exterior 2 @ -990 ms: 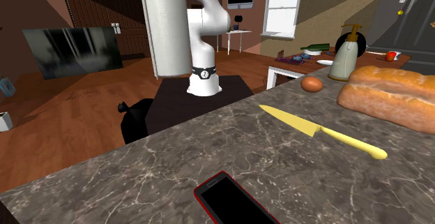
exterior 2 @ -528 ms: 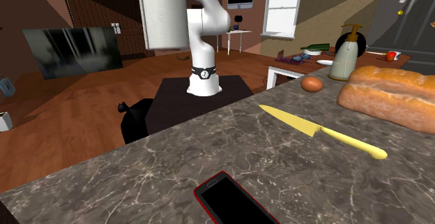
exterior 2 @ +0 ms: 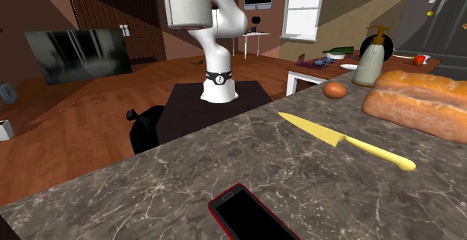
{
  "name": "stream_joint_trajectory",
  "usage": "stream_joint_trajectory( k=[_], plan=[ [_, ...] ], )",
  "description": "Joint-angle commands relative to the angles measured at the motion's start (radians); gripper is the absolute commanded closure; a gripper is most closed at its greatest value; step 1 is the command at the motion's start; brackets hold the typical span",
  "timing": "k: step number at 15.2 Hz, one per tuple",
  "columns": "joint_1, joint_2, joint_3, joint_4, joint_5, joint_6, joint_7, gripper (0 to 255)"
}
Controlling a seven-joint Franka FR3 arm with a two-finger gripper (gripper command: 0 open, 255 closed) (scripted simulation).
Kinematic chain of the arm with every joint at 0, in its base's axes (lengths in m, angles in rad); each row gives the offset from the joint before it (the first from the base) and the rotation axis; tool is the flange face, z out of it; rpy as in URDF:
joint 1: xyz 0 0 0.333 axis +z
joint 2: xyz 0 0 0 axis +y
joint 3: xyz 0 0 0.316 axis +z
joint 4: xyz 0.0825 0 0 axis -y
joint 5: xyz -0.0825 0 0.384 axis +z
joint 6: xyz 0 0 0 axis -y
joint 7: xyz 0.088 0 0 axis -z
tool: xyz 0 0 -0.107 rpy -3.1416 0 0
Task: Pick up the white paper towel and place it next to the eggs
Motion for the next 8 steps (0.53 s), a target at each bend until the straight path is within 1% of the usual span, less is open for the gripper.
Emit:
stream_joint_trajectory(
  k=[1,4,8],
  plan=[
    [0.038,-0.083,0.008,-0.118,-0.015,0.040,0.032,255],
    [0.090,-0.199,0.032,-0.281,-0.034,0.093,0.093,255],
    [0.144,-0.321,0.073,-0.438,-0.045,0.138,0.181,255]
  ],
)
